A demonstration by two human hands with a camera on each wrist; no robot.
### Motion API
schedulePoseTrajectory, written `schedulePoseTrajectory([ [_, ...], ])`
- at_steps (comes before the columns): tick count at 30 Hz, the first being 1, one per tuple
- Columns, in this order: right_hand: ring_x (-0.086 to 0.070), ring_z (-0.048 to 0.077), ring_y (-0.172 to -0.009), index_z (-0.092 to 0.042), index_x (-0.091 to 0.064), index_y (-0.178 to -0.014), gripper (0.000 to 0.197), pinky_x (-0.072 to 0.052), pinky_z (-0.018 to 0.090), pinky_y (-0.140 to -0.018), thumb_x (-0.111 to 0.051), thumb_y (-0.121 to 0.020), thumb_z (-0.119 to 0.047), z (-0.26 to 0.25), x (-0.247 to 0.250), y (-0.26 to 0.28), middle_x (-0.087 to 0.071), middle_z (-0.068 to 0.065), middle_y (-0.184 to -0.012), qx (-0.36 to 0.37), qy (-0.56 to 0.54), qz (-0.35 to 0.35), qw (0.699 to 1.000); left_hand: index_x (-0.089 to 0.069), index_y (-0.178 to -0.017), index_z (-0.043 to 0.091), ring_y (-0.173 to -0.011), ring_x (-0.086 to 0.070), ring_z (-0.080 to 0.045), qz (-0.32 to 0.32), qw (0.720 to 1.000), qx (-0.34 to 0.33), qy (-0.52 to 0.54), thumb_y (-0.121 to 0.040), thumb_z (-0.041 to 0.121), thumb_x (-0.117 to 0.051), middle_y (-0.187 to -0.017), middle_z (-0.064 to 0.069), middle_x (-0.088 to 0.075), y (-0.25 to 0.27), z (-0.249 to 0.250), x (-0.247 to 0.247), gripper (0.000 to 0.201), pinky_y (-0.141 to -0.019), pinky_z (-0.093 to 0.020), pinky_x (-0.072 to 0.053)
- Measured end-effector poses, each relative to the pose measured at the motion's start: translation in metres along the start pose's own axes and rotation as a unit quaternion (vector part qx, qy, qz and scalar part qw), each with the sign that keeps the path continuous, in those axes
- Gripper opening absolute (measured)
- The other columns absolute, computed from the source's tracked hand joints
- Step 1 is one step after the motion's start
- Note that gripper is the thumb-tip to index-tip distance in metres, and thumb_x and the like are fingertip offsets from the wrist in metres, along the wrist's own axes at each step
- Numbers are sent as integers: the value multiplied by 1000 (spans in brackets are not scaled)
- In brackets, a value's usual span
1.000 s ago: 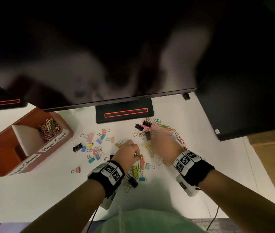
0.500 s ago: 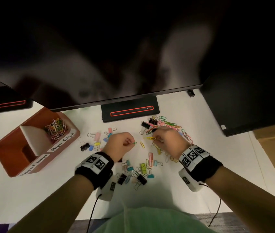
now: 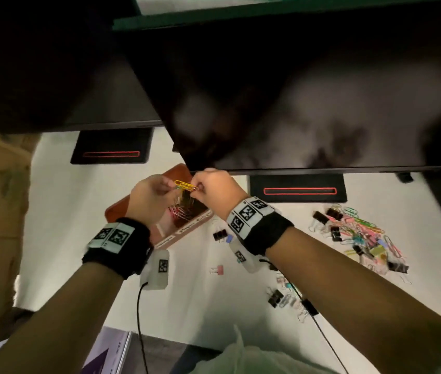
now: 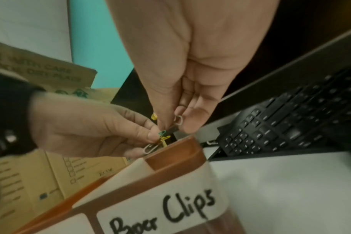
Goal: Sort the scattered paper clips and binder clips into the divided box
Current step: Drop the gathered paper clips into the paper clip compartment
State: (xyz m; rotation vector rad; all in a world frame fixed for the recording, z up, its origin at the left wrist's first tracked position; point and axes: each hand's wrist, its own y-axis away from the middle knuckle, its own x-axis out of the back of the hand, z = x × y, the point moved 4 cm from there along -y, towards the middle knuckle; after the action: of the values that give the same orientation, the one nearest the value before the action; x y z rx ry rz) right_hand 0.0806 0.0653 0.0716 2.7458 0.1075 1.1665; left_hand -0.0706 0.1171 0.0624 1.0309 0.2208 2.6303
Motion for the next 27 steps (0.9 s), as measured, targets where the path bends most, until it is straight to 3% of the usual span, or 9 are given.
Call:
schedulePoseTrajectory([
  [3, -58, 26, -105, -11, -60, -117, 34, -48, 36, -91, -63, -86, -26, -11, -22, -18, -62, 11, -112, -17, 14, -52, 998, -67, -98, 17, -97, -64, -18, -70, 994, 11, -78, -82, 16, -69, -103, -4, -70, -3, -9, -4, 16, -95, -39, -50],
  [5, -60, 24, -103, -12, -58, -119, 36, -50, 37, -91, -62, -87, -27, -10, -20, -15, -64, 11, -112, -8, -1, -52, 999, -63, -112, 16, -106, -60, -15, -69, 993, -5, -95, -86, 17, -64, -115, -2, -66, 0, -9, -2, 25, -98, -32, -46],
  [8, -58, 12, -90, -17, -61, -116, 29, -50, 29, -87, -60, -89, -27, 10, -3, 10, -63, 1, -110, 21, -17, -25, 999, -63, -111, 22, -100, -58, -6, -61, 990, -87, -94, -88, 17, -60, -111, 7, -60, 19, 0, -5, 23, -89, -18, -43],
  [11, -54, 10, -81, -23, -61, -112, 24, -49, 30, -79, -55, -91, -33, 60, 17, 50, -61, -4, -107, 8, 80, -26, 996, -64, -106, 23, -87, -56, 0, -128, 973, -175, -79, -87, 17, -62, -101, 11, -56, 47, 17, -31, 19, -75, -3, -39],
  [16, -60, 14, -91, -25, -60, -115, 26, -52, 34, -82, -49, -93, -34, 148, 33, 134, -59, -4, -110, -75, 168, -111, 977, -62, -104, 22, -73, -51, 5, -287, 915, -261, -111, -87, 23, -61, -95, 15, -52, 85, 33, -107, 17, -63, -9, -38],
  [19, -64, 15, -86, -21, -62, -111, 23, -51, 25, -74, -49, -94, -29, 178, 38, 177, -62, -1, -109, -92, 165, -128, 974, -62, -109, 20, -79, -51, -1, -354, 881, -286, -127, -88, 22, -60, -99, 7, -59, 107, 43, -149, 21, -68, -9, -38],
  [23, -57, 11, -80, -25, -57, -120, 36, -53, 29, -74, -54, -89, -44, 195, 32, 217, -57, -3, -110, -87, 130, -171, 973, -61, -110, 20, -93, -52, -7, -407, 848, -299, -159, -86, 27, -62, -106, 4, -59, 130, 46, -194, 25, -85, -23, -44],
  [25, -48, 6, -82, -27, -53, -125, 47, -48, 25, -75, -58, -85, -50, 193, 24, 226, -51, -6, -112, -58, 117, -201, 971, -60, -113, 20, -98, -51, -12, -418, 828, -303, -218, -83, 31, -64, -110, 4, -55, 137, 40, -211, 32, -88, -29, -44],
  [27, -49, 11, -87, -27, -51, -128, 49, -45, 26, -76, -61, -84, -47, 189, 12, 230, -49, -3, -114, -23, 115, -233, 965, -60, -113, 19, -99, -51, -14, -411, 821, -302, -255, -83, 29, -65, -110, 2, -54, 140, 36, -222, 32, -88, -32, -44],
])
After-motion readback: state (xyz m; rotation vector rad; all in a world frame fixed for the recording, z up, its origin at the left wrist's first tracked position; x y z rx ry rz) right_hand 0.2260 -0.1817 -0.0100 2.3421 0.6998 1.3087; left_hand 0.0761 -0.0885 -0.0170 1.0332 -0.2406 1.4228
